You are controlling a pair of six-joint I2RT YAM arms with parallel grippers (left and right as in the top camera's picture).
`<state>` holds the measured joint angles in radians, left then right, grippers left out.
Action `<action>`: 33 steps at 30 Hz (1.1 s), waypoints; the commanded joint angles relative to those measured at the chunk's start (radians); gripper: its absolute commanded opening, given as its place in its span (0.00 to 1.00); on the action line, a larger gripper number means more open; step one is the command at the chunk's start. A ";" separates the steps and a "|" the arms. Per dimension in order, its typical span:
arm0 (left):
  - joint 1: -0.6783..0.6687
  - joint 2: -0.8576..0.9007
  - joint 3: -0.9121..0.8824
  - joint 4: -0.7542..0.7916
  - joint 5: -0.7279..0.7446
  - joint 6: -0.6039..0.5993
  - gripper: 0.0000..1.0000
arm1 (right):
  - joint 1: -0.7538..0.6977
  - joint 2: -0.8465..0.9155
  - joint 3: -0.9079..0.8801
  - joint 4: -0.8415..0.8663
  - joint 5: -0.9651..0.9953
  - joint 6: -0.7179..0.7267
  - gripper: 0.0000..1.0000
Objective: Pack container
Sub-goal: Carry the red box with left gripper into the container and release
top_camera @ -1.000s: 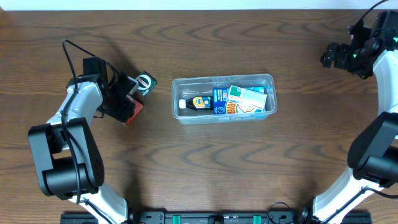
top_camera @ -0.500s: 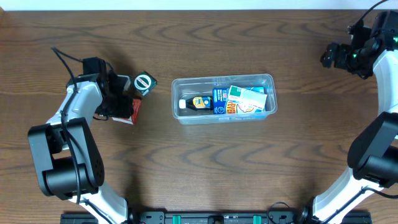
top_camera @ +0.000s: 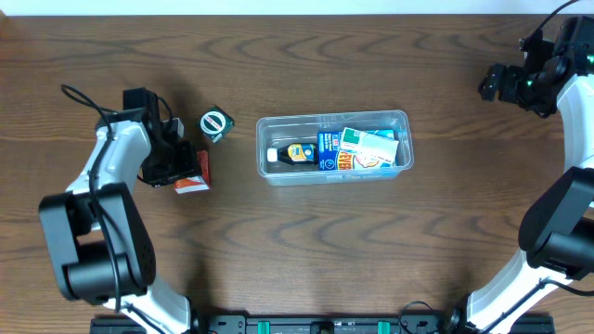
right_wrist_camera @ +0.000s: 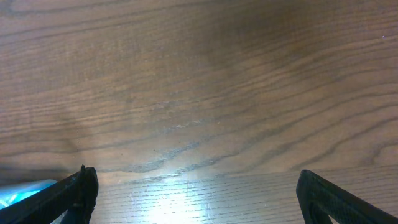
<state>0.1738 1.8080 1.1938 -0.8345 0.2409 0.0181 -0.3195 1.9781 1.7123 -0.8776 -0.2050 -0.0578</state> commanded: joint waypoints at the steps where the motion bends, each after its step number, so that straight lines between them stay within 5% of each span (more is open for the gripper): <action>1: -0.003 -0.098 0.083 -0.039 0.128 -0.024 0.54 | -0.003 -0.029 0.019 -0.001 -0.001 0.012 0.99; 7: -0.040 -0.267 0.112 -0.051 0.288 -0.024 0.54 | -0.003 -0.029 0.019 -0.001 -0.001 0.012 0.99; 14: -0.221 -0.405 0.112 0.019 0.281 -0.025 0.54 | -0.003 -0.029 0.019 -0.001 -0.001 0.012 0.99; 28: -0.648 -0.273 0.112 0.193 -0.116 -0.330 0.53 | -0.003 -0.029 0.019 -0.001 -0.001 0.012 0.99; 33: -0.724 -0.176 0.112 0.220 -0.130 -0.409 0.53 | -0.003 -0.029 0.019 -0.001 -0.001 0.012 0.99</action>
<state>-0.5179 1.5875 1.2907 -0.6235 0.1665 -0.3050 -0.3195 1.9781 1.7123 -0.8776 -0.2050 -0.0582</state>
